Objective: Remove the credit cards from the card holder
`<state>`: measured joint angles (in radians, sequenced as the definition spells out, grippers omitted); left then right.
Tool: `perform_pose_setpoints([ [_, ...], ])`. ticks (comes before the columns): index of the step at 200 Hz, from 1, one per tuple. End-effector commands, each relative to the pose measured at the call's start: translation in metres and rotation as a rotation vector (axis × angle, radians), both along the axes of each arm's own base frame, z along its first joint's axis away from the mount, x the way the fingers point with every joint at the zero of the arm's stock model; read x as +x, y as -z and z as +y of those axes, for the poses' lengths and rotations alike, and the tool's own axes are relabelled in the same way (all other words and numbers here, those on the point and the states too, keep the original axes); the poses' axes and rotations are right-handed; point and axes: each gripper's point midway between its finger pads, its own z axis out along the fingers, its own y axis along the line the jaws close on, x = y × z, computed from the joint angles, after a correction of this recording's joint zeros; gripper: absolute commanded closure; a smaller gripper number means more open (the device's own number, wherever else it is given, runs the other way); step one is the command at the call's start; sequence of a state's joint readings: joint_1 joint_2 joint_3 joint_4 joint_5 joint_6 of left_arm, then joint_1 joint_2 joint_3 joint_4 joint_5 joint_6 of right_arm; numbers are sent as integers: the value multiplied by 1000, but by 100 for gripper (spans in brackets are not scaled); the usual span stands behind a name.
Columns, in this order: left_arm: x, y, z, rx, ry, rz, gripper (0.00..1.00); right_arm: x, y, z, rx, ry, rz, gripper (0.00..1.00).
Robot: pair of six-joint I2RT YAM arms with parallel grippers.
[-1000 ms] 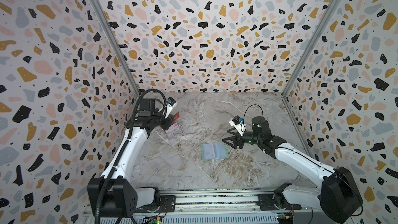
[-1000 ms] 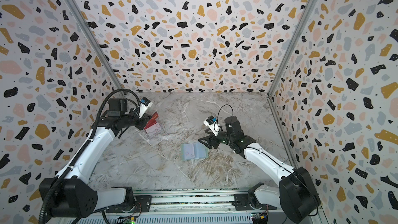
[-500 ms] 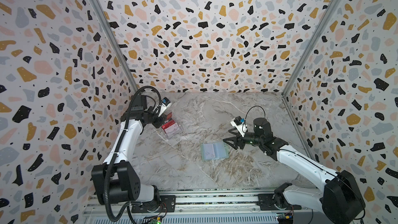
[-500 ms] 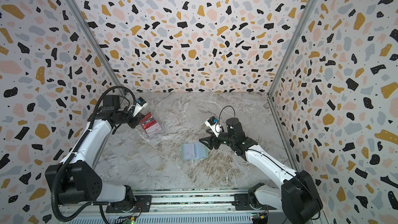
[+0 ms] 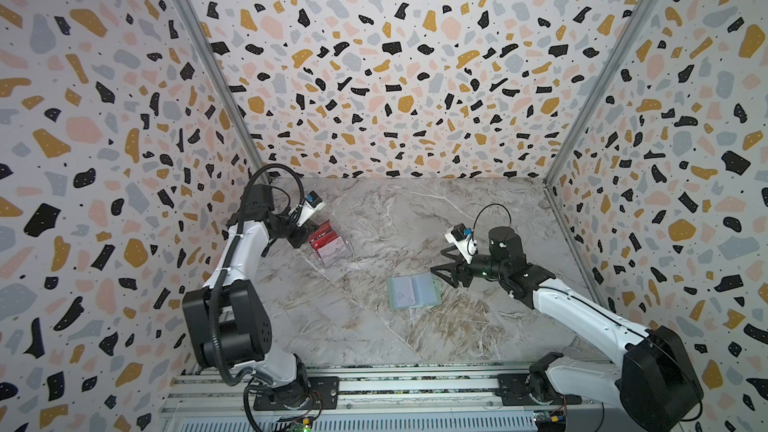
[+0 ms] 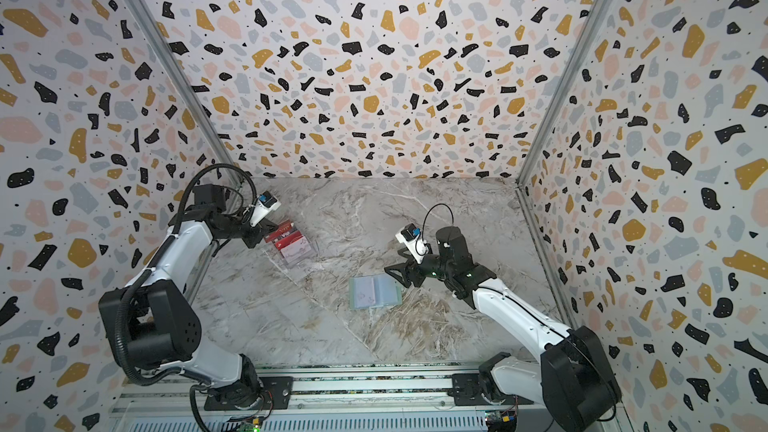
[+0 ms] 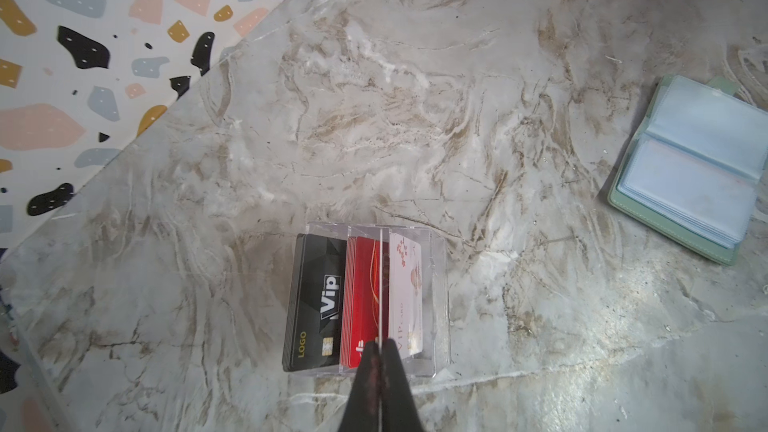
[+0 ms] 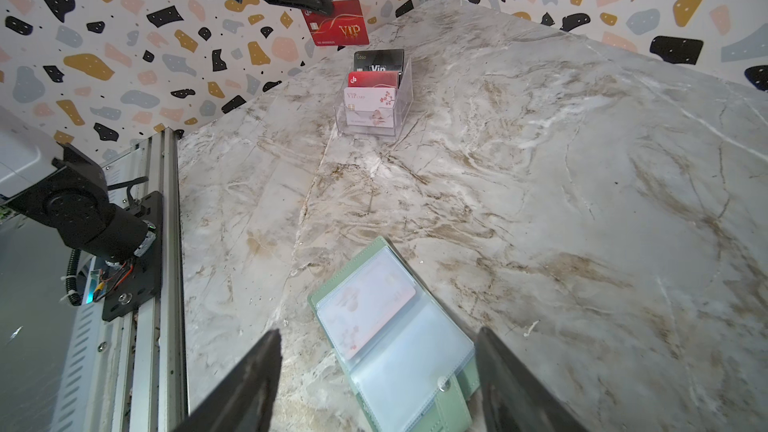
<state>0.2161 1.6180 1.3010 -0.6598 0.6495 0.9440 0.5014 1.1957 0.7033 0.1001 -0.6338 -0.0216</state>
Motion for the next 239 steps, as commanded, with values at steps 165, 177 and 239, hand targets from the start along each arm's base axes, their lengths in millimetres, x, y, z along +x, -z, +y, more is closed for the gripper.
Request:
perform_pose_setpoints([
  [165,26,48,5,-68,-25,83,100,2,-6,-5,14,15,-27,26],
  [177,26,51,5,-69,-25,87,100,2,-6,-5,15,17,-28,26],
  [239,24,59,1,-91,-17,99,100,2,-7,-6,18,17,-31,26],
])
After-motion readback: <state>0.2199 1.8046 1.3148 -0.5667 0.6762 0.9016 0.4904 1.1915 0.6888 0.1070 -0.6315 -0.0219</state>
